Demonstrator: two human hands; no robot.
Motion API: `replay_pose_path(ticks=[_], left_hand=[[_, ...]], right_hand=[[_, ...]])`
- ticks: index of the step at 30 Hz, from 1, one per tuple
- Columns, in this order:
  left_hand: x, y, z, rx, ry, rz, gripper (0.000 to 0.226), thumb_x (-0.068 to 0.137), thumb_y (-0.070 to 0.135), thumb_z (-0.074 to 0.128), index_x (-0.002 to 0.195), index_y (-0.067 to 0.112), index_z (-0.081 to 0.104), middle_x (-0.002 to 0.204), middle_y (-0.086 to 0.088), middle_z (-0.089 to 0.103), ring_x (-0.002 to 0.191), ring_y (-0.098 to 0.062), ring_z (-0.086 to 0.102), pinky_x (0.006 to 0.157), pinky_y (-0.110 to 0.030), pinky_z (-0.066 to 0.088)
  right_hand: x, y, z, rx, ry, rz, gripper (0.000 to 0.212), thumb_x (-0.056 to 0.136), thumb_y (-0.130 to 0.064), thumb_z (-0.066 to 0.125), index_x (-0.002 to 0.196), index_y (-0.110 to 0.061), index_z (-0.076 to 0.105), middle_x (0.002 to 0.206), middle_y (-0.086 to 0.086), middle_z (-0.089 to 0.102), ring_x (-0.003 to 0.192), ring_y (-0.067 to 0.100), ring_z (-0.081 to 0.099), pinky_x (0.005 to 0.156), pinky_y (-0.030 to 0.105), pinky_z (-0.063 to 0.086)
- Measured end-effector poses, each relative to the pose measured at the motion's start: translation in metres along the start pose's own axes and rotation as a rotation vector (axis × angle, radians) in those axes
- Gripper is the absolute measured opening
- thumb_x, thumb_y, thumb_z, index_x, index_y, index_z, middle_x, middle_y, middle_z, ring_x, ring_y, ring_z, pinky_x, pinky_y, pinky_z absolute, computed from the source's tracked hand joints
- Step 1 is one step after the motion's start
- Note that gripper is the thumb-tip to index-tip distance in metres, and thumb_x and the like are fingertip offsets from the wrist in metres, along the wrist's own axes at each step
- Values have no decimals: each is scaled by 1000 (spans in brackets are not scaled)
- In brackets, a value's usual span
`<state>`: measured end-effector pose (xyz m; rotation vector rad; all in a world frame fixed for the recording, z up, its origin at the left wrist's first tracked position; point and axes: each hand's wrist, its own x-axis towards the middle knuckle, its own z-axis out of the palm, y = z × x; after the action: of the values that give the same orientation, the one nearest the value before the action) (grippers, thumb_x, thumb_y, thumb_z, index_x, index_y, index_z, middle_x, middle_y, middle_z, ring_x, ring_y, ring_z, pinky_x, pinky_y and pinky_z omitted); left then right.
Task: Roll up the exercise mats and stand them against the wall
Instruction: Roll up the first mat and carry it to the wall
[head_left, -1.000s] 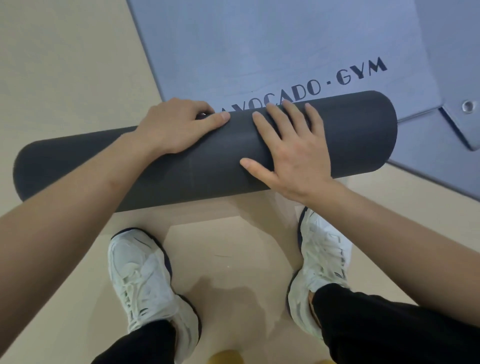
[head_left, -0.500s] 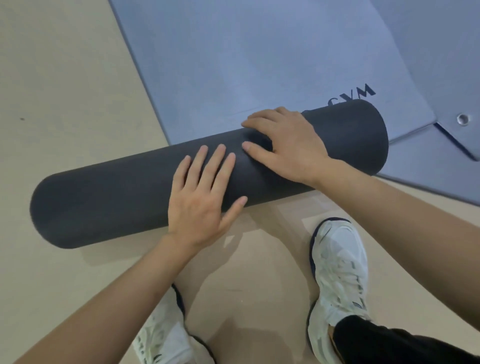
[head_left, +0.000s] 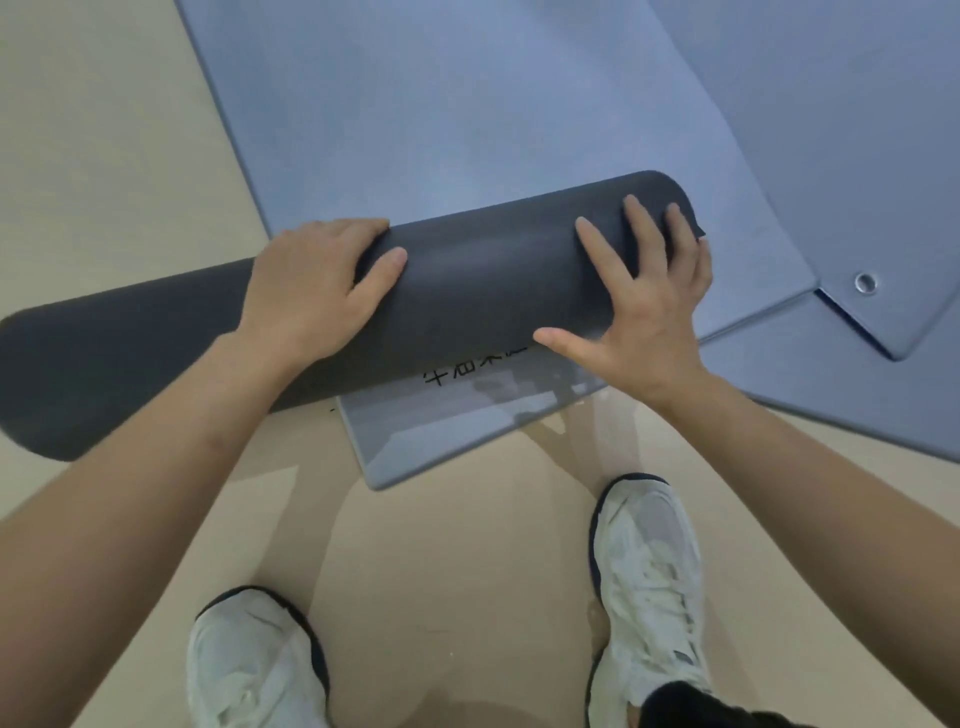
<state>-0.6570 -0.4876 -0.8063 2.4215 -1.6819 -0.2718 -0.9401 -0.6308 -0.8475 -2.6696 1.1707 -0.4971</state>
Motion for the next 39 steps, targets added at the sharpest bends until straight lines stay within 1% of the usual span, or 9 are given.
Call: replay_pose_path(ticks=[5,8,14,19,22,27,30,34,39], left_hand=[[-26,26,20,74,106,2,77,95,63,45,153,13,46,159,-13,47,144,-39,43,119,-55,29],[-43,40,31,188,92,33,101,84,73,59,160,12,34,167,-17,33,153,-43,29,125,-60,18],[-43,39,35,254,65,53,139,54,77,85,163,14,25,167,-19,30,151,-45,29,124,-63,18],[-26,-12,11,272,131,88,120,62,88,70,157,24,39,162,-12,42,144,-41,40,122,-62,18],[-44,-31,13,168,238,-102,94,79,81,64,153,26,47,163,-7,42,148,-37,38,122,-52,21],[-79,28,44,-470,232,-519,89,93,62,58,166,26,23,175,-12,4,159,-37,4,125,-40,10],[-97,79,57,-745,145,-573,112,88,58,74,168,25,2,174,-5,-18,161,-20,-8,121,-25,4],[-100,109,64,-931,108,-625,125,85,48,83,166,26,-9,169,2,-32,154,1,-7,98,11,8],[-87,118,60,-995,186,-714,129,79,38,91,167,19,-2,173,2,-22,150,6,0,88,16,11]], right_hand=[[16,22,-3,115,-128,86,110,63,-78,76,158,-41,34,171,10,10,153,47,6,117,68,25],[19,34,-17,302,-251,177,118,62,-60,91,160,-44,28,171,5,-4,155,32,9,121,44,25],[30,33,-44,326,-371,353,121,58,-53,96,156,-53,26,151,6,33,133,29,47,113,43,44],[21,-3,-51,297,-416,534,115,60,-73,86,157,-46,30,146,4,45,136,26,47,107,34,39],[16,-23,-52,375,-476,618,102,67,-78,78,152,-35,42,136,-9,54,127,18,52,109,40,47],[13,-40,-57,644,-713,757,65,71,-70,81,122,-32,65,114,-9,69,91,19,73,63,38,66],[6,-43,-58,398,-746,579,69,74,-87,61,124,-40,60,114,-11,68,90,23,72,79,43,63],[1,-39,-49,95,-734,449,85,71,-100,38,139,-48,44,134,3,52,124,34,52,100,49,47],[1,-16,-36,417,-678,370,83,78,-83,59,148,-40,48,146,-6,50,137,21,48,119,46,36]])
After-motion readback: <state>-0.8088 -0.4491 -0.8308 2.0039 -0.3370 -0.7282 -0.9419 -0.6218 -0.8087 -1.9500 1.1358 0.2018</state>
